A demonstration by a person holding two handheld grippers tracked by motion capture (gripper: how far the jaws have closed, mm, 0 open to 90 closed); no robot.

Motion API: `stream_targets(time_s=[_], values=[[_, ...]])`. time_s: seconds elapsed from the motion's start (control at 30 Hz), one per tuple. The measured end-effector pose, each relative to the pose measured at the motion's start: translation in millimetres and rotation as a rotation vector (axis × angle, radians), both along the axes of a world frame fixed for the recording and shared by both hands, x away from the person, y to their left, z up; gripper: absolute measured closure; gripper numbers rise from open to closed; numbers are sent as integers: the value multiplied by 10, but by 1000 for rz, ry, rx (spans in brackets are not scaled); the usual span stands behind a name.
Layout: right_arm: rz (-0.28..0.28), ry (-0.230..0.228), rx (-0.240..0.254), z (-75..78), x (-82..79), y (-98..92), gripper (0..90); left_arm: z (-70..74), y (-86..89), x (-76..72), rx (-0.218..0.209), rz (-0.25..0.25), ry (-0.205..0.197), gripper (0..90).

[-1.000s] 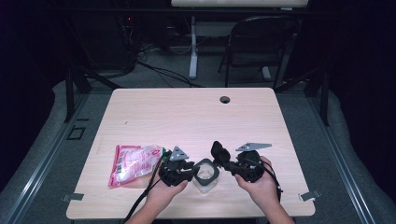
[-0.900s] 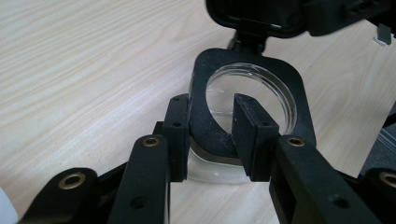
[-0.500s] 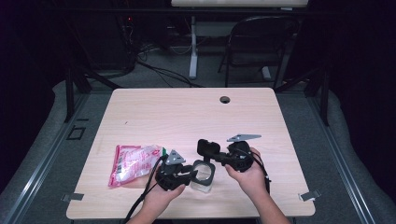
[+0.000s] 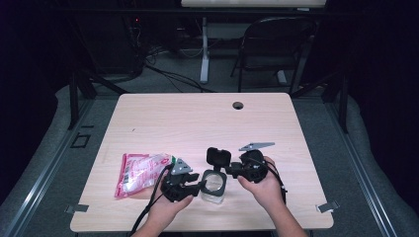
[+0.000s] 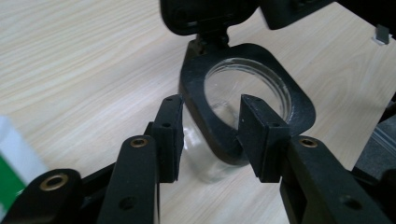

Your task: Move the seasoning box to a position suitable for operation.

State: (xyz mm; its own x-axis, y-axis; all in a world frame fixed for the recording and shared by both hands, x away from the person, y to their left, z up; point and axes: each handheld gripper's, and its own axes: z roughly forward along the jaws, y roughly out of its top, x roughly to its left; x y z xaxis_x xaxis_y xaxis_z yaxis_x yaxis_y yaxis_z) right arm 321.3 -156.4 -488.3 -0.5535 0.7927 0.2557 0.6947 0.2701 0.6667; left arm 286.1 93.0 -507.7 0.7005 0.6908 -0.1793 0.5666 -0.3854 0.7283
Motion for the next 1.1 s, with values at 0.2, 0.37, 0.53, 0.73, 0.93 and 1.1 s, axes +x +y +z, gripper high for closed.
stream_targets(time_s=[0.2, 0.37, 0.53, 0.73, 0.93, 1.1], values=[[14, 51, -4, 36, -44, -96, 609, 31, 215, -19, 4, 34, -7, 585], [39, 21, -51, 69, -103, -127, 569, 64, 428, -31, -20, 74, -11, 574], [99, 2, -44, 119, -174, -192, 582, 106, 620, -43, -26, 100, -14, 552], [173, -16, -81, 109, -230, -229, 601, 120, 803, -39, -35, 134, -10, 540], [229, 15, -148, 55, -278, -219, 634, 114, 972, -48, 5, 165, -45, 535], [267, 7, -128, 14, -303, -181, 641, 22, 1101, -32, 34, 186, -54, 512]])
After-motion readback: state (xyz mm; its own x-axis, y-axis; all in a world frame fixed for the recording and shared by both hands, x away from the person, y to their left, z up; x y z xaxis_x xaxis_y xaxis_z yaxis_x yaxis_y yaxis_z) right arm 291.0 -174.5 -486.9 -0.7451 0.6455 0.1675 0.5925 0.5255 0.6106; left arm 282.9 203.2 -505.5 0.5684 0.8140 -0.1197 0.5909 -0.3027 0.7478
